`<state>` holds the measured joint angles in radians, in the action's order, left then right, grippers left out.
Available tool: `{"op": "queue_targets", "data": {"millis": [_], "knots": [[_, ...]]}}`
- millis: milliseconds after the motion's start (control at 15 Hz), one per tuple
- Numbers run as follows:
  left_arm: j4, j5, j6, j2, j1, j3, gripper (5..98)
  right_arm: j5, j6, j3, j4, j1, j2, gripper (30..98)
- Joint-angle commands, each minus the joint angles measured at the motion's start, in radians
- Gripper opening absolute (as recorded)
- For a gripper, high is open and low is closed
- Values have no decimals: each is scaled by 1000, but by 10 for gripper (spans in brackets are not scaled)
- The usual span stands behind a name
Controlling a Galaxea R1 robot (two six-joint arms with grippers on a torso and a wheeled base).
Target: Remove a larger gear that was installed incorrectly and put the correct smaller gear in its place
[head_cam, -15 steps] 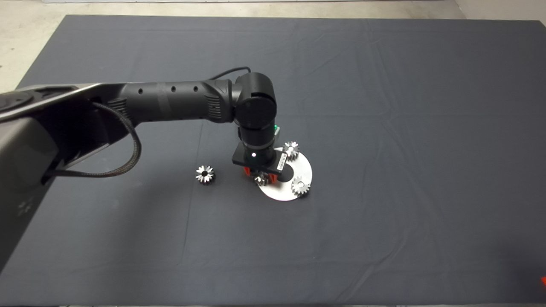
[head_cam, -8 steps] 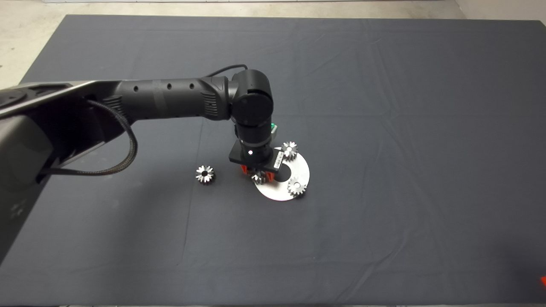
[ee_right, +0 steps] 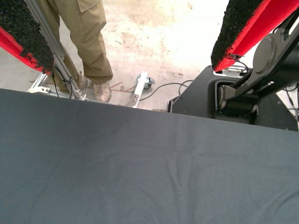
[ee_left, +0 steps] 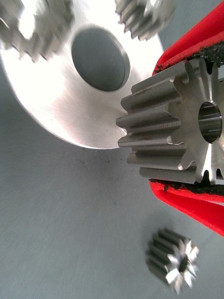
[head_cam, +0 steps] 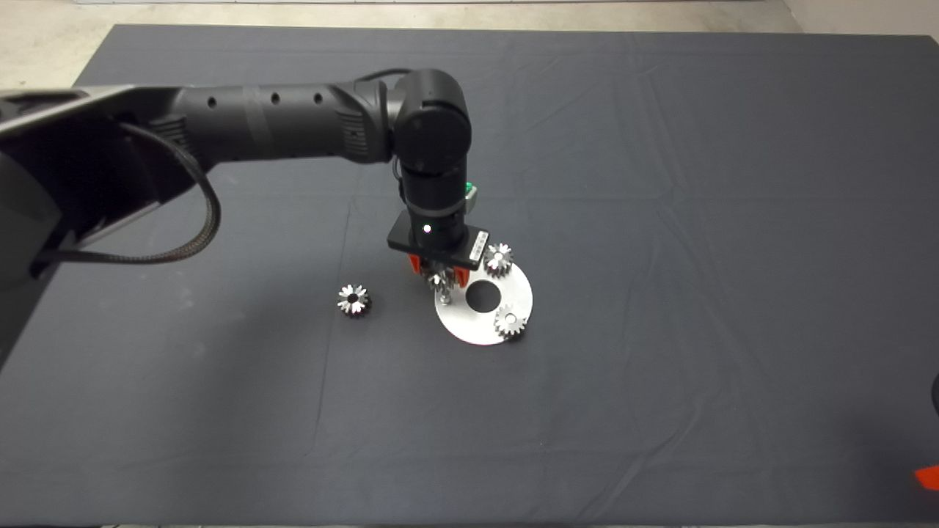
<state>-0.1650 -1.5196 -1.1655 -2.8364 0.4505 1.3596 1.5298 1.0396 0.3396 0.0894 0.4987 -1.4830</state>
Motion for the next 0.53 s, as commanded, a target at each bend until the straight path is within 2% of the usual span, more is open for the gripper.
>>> {"op": "queue_targets", "data": {"millis": [0,133,200,333,400,467], "knots": [[75,-54,4,47,97,-57,449,46,13,-1,-31,6,-7,888],[84,-54,-5,84,111,-79,449,49,14,-2,-33,6,-6,888],[63,-43,-20,134,111,-127,448,46,19,-2,-33,6,0,888],[-108,4,-78,221,109,-212,447,44,56,-2,-28,6,9,888],[-176,7,-95,241,106,-235,449,44,70,-2,-28,6,5,888],[-210,9,-97,246,105,-235,451,46,71,-2,-30,6,4,888]]}}
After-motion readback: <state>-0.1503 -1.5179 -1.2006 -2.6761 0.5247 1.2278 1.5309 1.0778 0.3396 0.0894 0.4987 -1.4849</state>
